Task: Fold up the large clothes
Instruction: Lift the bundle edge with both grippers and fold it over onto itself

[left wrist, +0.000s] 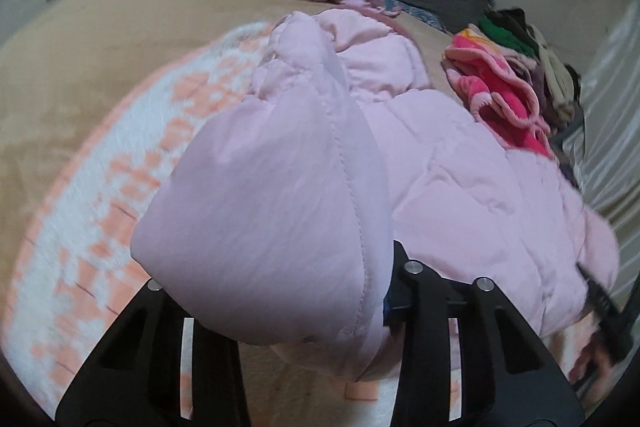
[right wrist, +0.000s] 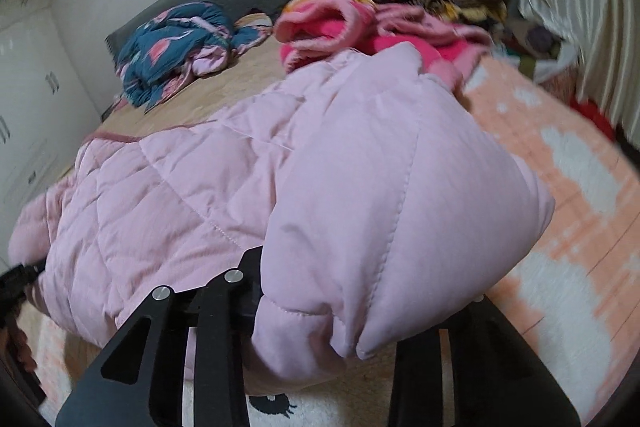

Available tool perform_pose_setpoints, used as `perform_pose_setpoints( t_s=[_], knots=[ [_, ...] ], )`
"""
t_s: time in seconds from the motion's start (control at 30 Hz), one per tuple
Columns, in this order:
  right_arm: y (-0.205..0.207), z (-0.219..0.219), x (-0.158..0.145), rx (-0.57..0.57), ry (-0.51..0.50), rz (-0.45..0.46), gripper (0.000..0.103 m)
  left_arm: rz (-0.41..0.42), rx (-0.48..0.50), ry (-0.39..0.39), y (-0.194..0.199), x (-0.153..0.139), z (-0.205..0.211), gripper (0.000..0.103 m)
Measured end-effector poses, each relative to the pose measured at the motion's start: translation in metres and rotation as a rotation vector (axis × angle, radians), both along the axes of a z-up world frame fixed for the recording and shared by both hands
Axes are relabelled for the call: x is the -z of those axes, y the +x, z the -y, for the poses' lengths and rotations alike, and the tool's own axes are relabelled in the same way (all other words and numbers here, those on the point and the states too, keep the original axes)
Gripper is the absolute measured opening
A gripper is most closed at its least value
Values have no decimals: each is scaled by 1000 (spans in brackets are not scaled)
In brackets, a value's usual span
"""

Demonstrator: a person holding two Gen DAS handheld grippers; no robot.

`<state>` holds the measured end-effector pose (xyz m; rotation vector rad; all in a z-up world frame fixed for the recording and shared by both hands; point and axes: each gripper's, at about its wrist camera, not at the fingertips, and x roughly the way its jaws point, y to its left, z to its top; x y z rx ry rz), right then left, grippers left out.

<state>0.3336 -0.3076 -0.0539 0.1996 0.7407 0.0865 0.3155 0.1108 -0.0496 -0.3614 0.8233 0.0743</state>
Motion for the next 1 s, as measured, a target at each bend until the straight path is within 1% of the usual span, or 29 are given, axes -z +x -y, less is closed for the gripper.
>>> perform_pose_setpoints(
  t_s=[0.17,0.3,0.47,0.67,1.0],
  knots=[
    [-16,-10,-23,-44,-70,70,29,26,28,47,-12,-14,4,27],
    [-34,-15,-39,-82,-109,107,29,49,38,54,-25,-27,3,27],
    [-62,-22,-49,-118,-146,140,29,55,46,71,-43,-38,5,27],
    [-94,-18,-53,-130,-138,151,29,60,62,91,-70,-42,7,27],
    [-134,-16,-48,-147,-148,139,29,65,72,104,-118,-37,12,28]
  ],
)
